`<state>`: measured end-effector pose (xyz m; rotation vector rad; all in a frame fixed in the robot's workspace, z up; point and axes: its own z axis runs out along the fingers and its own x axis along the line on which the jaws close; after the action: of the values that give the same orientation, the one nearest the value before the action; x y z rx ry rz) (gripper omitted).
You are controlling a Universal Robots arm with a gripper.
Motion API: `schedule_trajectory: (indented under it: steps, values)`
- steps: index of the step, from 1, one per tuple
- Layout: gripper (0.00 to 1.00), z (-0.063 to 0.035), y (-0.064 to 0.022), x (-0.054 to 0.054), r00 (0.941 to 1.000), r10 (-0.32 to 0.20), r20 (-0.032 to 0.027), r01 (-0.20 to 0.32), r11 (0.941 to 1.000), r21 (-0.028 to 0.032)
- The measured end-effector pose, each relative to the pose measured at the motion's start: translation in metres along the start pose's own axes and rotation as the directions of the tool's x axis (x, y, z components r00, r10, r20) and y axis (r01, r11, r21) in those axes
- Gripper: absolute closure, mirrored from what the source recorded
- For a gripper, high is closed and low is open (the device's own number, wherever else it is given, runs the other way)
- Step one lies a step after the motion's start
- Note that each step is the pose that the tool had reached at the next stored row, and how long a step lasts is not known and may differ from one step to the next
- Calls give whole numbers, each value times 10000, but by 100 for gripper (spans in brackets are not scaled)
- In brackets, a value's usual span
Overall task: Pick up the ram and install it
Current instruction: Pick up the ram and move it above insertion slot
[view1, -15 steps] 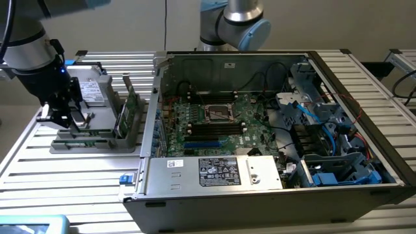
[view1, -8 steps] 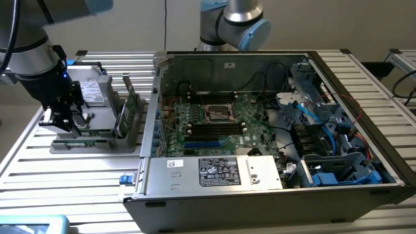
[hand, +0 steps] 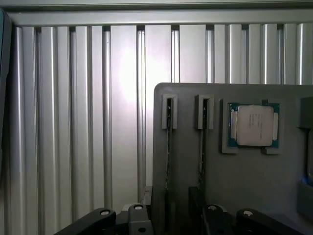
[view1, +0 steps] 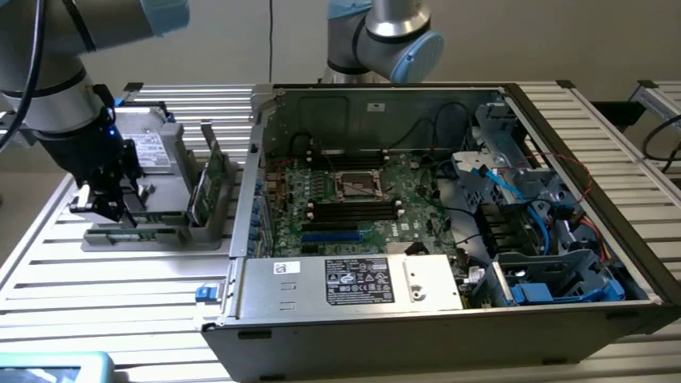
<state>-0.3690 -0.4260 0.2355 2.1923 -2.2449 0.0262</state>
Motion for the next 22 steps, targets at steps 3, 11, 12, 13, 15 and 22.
schedule_trajectory:
  steps: [3,11,12,13,15,22]
  values:
    - [58,40,-12,1,10000,-2,-11,2,10000,-9]
    - [58,164,-19,-1,10000,-1,-25,1,10000,-61]
    - [58,182,-18,-2,10000,-1,-26,1,10000,-67]
    - [58,200,-18,-2,10000,-2,-27,1,10000,-73]
    - [58,237,-18,-2,10000,-2,-27,1,10000,-87]
    - [58,317,-18,-3,10000,-3,-39,2,10000,-95]
